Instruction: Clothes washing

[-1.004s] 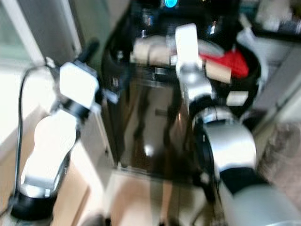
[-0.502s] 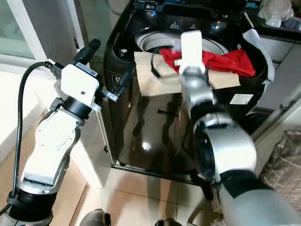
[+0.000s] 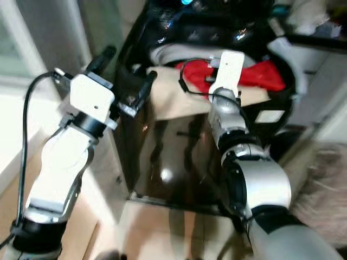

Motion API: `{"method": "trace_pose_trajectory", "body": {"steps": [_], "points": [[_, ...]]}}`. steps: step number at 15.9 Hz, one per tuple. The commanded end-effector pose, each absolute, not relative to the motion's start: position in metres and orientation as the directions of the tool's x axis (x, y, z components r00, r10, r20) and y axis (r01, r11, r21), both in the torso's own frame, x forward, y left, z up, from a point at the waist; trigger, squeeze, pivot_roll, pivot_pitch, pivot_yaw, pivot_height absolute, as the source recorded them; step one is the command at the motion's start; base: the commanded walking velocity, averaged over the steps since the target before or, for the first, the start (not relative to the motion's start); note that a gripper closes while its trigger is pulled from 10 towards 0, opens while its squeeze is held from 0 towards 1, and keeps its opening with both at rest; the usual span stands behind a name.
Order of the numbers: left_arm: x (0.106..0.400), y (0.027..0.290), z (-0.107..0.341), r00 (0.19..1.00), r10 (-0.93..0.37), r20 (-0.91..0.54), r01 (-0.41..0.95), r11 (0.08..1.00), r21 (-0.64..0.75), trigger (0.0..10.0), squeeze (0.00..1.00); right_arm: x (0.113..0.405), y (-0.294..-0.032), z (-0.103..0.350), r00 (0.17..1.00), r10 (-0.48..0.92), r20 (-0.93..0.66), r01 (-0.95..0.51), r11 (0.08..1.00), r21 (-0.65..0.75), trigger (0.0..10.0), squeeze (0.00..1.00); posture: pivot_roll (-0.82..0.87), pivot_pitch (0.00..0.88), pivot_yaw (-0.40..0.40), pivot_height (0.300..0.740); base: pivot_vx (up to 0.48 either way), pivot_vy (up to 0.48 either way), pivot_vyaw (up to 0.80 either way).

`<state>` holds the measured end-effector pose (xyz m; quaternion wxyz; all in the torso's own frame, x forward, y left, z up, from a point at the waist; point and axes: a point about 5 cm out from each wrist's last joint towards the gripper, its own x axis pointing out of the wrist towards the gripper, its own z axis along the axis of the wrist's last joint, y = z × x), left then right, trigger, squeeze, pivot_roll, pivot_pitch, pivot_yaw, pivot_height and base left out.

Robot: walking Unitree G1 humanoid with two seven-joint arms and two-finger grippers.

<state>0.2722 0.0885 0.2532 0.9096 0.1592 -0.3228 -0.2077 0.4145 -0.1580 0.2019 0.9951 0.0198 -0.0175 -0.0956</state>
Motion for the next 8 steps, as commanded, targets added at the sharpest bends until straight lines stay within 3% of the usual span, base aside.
{"method": "trace_pose_trajectory", "body": {"steps": [1,6,8], "points": [[0.268,0.082,0.258,0.671,-0.508,0.54,0.292,0.851,0.437,10.0,0.07,0.415,-0.17,0.208,0.971,-0.234,0.052,0.23,0.971,0.069,10.0,0.0,0.08,0.01,-0.022,0.731,0.465,0.0,0.0],[0.27,0.079,0.254,0.676,-0.517,0.525,0.295,0.843,0.45,10.0,0.04,0.415,-0.153,0.199,0.99,-0.142,0.006,0.142,0.989,0.029,10.0,0.0,0.08,0.0,-0.034,0.731,0.452,0.052,0.0],[0.27,0.08,0.256,0.677,-0.502,0.538,0.283,0.853,0.439,10.0,0.0,0.418,-0.142,0.2,0.994,-0.079,-0.073,0.08,0.997,0.015,10.0,0.0,0.09,0.0,-0.038,0.731,0.0,0.0,0.0]]}}
